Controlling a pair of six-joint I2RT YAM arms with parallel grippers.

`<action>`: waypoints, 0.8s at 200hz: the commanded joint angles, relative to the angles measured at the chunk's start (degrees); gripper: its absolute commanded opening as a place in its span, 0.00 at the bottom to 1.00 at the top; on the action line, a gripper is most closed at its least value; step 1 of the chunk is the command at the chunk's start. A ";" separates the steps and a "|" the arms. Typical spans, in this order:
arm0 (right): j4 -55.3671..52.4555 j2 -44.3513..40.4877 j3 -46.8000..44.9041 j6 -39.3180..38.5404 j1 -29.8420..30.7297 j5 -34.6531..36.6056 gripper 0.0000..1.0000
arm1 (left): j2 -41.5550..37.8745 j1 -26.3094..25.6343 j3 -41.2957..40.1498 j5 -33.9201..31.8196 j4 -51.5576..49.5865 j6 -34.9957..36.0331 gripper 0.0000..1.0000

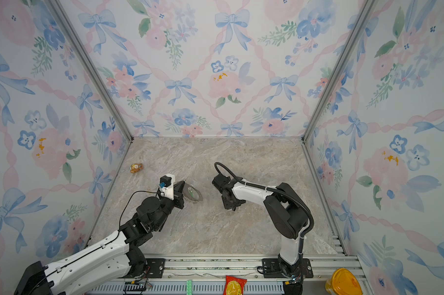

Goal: Attach keys to a key ring
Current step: Pick up the key from the center of the table.

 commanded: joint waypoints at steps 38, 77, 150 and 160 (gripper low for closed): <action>-0.52 -1.93 0.15 -0.11 0.11 1.65 0.00 | -0.09 -0.49 -0.52 -0.75 2.65 0.95 0.00; 3.63 -9.51 -3.12 -2.88 0.28 1.51 0.00 | 1.11 -0.49 -0.10 1.00 2.74 1.03 0.00; 21.17 -31.15 -14.53 -15.53 -0.55 -5.99 0.00 | 2.84 -0.49 1.16 6.82 3.34 1.32 0.00; 24.49 -33.14 -16.54 -18.46 -0.22 -7.88 0.00 | 2.95 -0.47 1.22 7.67 3.59 1.40 0.00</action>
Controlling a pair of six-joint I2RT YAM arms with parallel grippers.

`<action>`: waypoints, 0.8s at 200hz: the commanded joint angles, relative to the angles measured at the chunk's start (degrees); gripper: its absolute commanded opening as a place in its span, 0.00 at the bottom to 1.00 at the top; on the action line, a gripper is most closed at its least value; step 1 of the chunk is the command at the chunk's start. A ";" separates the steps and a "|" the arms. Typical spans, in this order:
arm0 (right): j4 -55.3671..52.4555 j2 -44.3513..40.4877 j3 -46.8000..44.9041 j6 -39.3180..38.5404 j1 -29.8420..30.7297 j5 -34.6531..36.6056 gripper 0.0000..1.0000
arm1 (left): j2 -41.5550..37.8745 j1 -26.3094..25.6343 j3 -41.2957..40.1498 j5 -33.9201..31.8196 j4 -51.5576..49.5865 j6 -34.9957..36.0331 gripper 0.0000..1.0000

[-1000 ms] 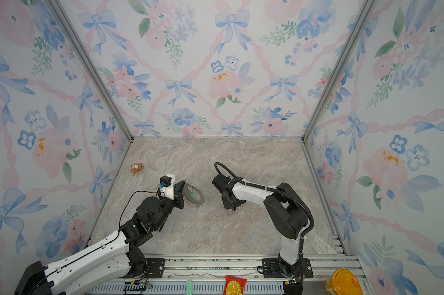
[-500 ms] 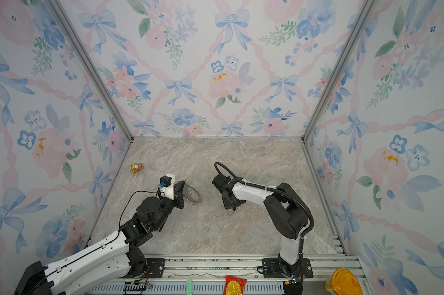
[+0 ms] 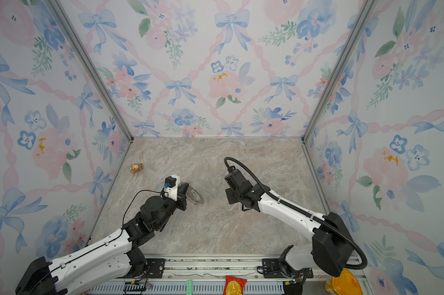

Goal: Attach keys to a key ring
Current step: Place the key at the center of the table.

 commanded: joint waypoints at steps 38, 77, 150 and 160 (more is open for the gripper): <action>1.40 2.41 0.03 -10.72 -1.96 -1.92 0.00 | 0.69 -0.27 1.50 4.24 3.61 1.52 0.00; -1.76 10.48 0.81 -8.87 -0.97 -3.45 0.00 | 0.65 -0.27 1.49 3.89 3.65 1.78 0.00; -0.19 21.21 -0.80 -1.99 1.10 -3.95 0.00 | -0.75 -0.27 0.61 1.89 3.69 2.07 0.00; -0.44 21.76 -0.83 -1.55 1.45 -3.57 0.00 | -0.73 -0.27 0.50 1.69 3.74 2.18 0.00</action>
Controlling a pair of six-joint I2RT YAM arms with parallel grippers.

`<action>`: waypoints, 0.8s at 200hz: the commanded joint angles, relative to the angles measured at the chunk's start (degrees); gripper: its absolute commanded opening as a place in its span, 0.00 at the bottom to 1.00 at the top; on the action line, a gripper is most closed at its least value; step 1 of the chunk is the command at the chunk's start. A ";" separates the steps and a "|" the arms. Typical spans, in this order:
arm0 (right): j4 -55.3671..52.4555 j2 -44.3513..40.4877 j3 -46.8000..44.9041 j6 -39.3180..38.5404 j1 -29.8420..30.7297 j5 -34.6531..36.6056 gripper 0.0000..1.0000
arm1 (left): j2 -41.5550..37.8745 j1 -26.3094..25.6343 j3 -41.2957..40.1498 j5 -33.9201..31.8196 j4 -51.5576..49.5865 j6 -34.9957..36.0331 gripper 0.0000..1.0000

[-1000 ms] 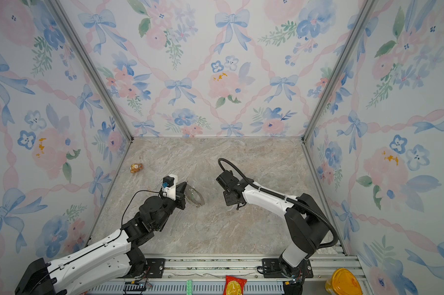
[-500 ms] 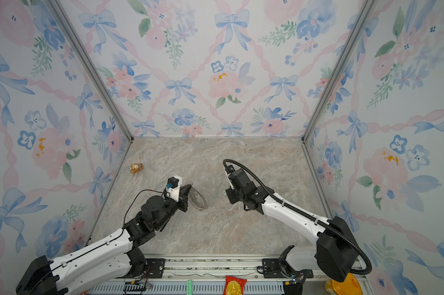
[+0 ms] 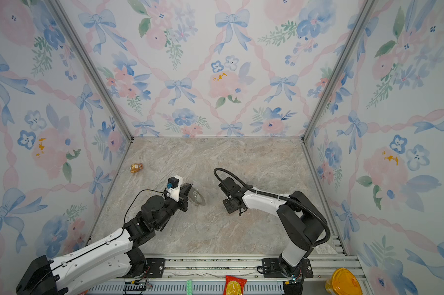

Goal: Attach keys to a key ring
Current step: Place the key at the center of the table.

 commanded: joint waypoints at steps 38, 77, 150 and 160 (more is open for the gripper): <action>-1.96 1.41 -0.46 3.85 1.59 1.79 0.02 | -1.08 -0.28 0.42 -1.39 3.35 1.24 0.00; -4.65 0.16 1.26 4.55 1.36 1.79 0.17 | -1.26 -0.35 0.30 -1.53 3.39 1.22 0.00; -9.01 0.73 5.47 6.07 -0.06 -0.67 0.27 | -1.16 -0.44 0.14 -1.74 3.40 1.28 0.00; -9.47 1.07 5.98 6.31 -0.28 -1.29 0.28 | -1.16 -0.45 0.16 -1.81 3.39 1.27 0.00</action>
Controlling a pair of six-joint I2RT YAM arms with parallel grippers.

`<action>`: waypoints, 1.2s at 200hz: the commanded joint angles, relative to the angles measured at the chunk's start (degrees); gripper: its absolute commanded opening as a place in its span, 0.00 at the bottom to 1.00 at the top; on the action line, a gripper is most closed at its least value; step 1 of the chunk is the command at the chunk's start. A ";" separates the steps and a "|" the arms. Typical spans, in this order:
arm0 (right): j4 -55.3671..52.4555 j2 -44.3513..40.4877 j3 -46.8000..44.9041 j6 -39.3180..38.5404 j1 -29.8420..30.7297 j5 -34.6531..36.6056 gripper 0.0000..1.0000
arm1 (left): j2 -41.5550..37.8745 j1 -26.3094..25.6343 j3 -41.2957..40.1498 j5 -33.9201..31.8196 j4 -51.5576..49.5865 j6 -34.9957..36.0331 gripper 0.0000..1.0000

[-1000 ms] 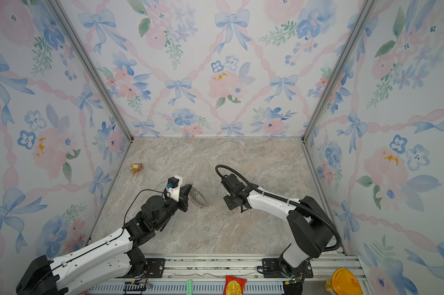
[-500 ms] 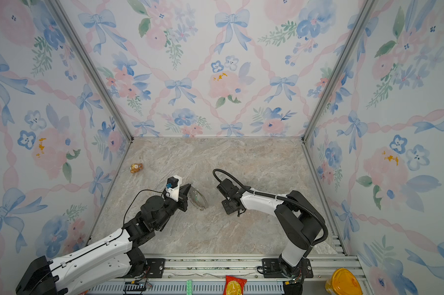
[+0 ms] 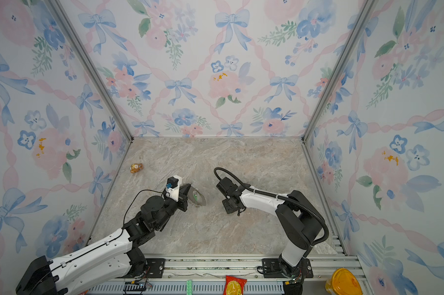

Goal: Attach keys to a key ring
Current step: Place the key at the center of the table, then pick up the key from the center of the table.

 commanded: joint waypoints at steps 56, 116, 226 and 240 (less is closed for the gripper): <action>-7.56 3.92 6.40 3.22 -2.30 -2.34 0.27 | -1.13 -0.56 0.04 -1.17 3.29 1.33 0.00; -8.04 5.86 8.33 3.35 -2.30 -3.39 0.21 | -1.23 -0.78 0.00 -1.25 3.29 1.30 0.00; -10.52 8.33 10.91 3.22 -2.28 -1.78 0.14 | -1.18 -1.04 -0.13 -1.64 3.24 1.44 0.00; -10.52 8.33 10.73 3.31 -2.21 -1.56 0.14 | -1.24 -1.04 -0.11 -1.67 3.26 1.46 0.00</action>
